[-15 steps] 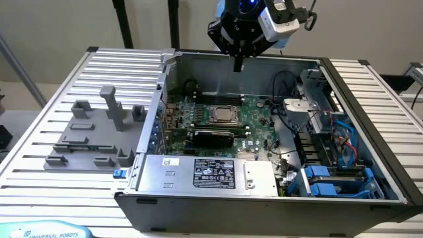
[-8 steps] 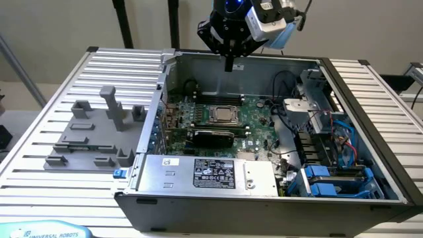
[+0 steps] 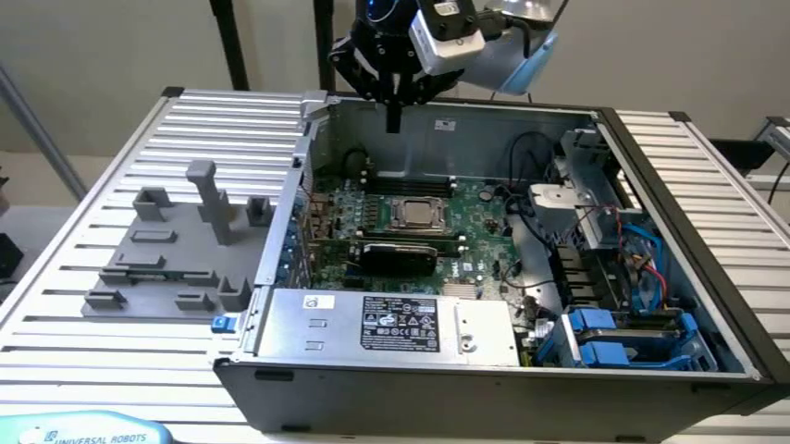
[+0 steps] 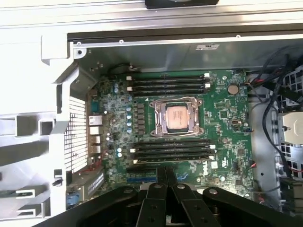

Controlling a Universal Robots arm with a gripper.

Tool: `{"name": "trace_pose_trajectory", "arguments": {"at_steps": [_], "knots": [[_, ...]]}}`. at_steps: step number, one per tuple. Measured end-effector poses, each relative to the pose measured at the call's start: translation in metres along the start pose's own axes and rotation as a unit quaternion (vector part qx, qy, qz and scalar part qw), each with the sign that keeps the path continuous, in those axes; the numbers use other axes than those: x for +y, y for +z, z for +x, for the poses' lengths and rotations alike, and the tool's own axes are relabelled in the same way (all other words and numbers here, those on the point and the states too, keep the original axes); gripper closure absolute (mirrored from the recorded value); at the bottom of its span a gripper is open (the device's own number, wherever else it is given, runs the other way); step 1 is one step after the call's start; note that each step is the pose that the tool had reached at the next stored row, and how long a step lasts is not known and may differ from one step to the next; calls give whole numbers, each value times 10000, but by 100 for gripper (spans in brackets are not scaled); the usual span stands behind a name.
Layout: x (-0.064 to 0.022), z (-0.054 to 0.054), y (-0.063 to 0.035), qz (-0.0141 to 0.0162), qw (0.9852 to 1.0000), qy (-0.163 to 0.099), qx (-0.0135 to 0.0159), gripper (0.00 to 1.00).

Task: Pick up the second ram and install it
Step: 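Reach for the second ram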

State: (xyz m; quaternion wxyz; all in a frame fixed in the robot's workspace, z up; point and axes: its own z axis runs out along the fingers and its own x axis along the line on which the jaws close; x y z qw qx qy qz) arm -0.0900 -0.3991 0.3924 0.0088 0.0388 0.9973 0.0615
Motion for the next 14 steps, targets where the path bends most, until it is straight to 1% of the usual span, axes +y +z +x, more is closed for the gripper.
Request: {"name": "trace_pose_trajectory", "arguments": {"at_steps": [14], "knots": [[-57, 635, -15, 9, 10000, 0, -1, 89]]}}
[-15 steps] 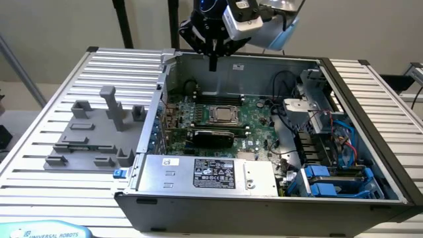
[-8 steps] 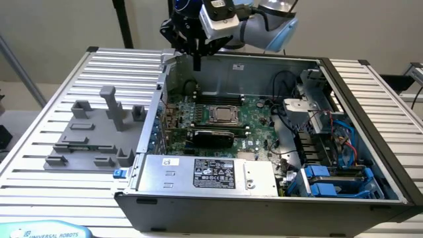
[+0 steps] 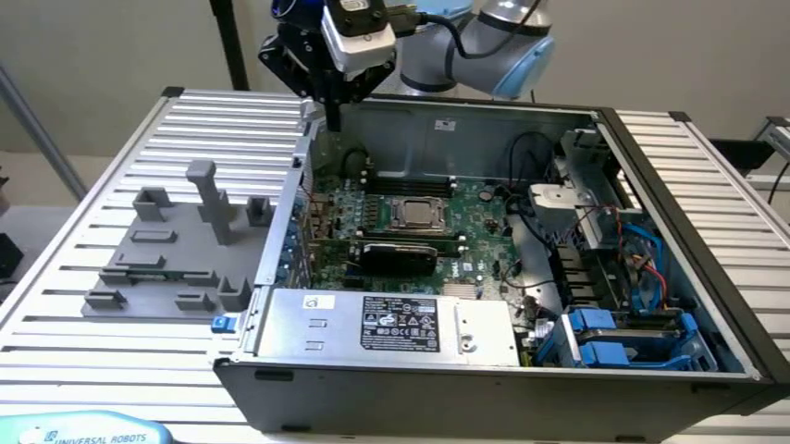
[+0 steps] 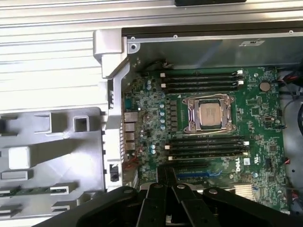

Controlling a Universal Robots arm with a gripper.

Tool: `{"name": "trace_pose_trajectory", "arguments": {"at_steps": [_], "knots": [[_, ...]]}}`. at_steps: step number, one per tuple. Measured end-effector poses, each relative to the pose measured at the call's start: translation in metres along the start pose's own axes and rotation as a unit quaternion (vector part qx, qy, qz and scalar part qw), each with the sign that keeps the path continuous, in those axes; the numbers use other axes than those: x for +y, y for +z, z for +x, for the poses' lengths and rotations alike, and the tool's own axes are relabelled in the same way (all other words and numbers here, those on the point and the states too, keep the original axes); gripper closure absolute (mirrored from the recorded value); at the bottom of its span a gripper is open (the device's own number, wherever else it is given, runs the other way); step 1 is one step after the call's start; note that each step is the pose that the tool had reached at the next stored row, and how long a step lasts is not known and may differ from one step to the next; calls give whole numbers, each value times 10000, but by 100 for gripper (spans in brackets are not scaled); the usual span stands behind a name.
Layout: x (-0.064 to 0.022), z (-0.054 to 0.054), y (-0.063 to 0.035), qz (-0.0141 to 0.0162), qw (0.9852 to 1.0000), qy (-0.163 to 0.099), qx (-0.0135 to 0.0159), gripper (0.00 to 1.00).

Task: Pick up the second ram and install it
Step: 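Reach for the second ram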

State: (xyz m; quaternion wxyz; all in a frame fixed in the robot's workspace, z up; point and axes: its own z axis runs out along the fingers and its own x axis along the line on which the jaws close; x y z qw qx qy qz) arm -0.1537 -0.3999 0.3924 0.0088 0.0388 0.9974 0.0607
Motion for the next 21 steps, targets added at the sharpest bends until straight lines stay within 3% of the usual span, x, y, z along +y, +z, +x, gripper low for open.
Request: {"name": "trace_pose_trajectory", "arguments": {"at_steps": [21], "knots": [[-101, 951, -25, 52, 10000, -1, -4, 89]]}}
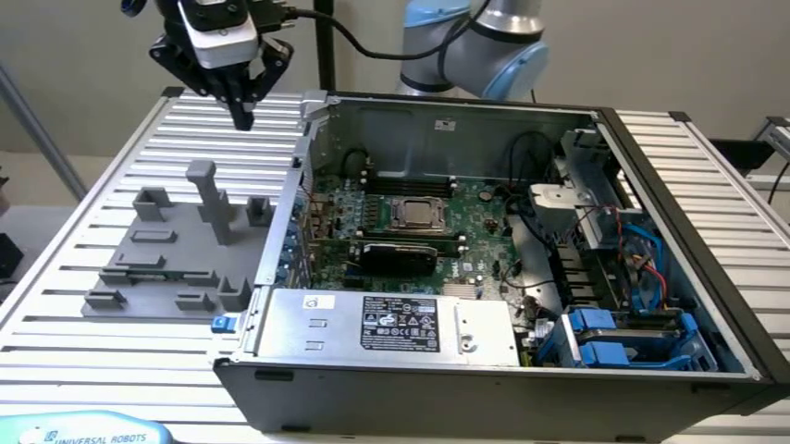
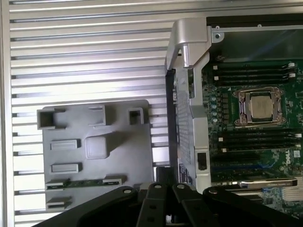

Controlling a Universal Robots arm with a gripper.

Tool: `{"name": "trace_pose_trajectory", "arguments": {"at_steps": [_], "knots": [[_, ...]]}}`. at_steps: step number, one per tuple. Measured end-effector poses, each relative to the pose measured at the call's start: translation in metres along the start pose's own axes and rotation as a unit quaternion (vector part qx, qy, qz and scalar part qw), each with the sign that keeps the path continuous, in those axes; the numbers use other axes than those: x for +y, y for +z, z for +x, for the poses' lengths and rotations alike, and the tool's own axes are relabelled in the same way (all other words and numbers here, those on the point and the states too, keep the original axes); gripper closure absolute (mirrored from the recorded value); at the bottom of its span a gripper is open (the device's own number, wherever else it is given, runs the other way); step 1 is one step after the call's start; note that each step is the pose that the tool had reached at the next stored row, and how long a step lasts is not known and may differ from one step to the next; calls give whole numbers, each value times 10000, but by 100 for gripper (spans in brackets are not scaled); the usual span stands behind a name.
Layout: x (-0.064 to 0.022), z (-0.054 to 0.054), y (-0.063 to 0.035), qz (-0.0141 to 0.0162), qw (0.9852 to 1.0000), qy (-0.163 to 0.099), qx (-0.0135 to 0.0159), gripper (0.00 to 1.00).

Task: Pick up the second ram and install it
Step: 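Reach for the second ram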

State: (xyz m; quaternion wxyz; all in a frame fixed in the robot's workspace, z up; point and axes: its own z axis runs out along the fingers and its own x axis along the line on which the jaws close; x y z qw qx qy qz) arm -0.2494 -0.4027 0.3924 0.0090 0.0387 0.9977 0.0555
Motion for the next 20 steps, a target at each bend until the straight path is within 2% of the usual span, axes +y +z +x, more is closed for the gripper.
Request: {"name": "trace_pose_trajectory", "arguments": {"at_steps": [20], "knots": [[-143, 880, 18, 65, 10000, -1, -4, 89]]}}
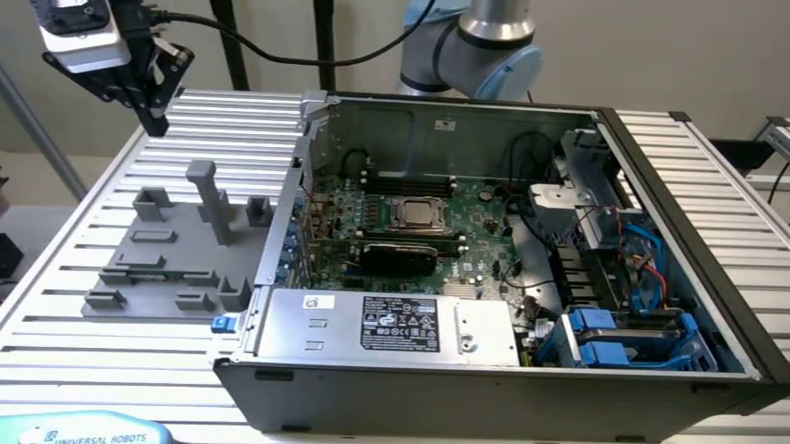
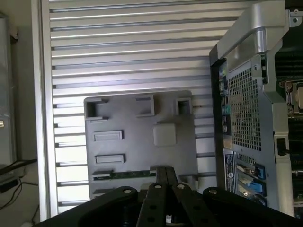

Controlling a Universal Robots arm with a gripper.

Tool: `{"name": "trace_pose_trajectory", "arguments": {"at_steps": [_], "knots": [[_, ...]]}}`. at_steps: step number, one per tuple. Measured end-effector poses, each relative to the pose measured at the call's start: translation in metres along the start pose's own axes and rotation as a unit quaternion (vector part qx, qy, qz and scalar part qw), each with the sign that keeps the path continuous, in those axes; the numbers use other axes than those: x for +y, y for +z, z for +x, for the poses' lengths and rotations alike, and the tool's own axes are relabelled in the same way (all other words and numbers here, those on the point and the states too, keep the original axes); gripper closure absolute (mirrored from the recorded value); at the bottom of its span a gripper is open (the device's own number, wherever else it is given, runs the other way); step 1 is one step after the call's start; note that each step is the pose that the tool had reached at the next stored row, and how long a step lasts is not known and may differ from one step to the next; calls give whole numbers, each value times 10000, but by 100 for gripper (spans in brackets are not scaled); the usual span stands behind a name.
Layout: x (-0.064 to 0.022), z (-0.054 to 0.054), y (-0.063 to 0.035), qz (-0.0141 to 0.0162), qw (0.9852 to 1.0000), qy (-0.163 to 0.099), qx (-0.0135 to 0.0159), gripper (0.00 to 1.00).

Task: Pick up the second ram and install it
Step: 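Reach for the second ram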

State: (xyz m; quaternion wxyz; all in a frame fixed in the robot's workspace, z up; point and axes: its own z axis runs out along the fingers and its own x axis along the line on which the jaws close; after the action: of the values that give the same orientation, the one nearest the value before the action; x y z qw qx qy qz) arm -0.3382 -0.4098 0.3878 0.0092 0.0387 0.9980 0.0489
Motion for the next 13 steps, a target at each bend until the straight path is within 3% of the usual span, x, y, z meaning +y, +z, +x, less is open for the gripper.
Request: {"name": "trace_pose_trajectory", "arguments": {"at_steps": [7, 13], "knots": [[-69, 204, 41, 17, 10000, 1, 10, 89], [-127, 314, 80, 27, 10000, 4, 48, 89]]}}
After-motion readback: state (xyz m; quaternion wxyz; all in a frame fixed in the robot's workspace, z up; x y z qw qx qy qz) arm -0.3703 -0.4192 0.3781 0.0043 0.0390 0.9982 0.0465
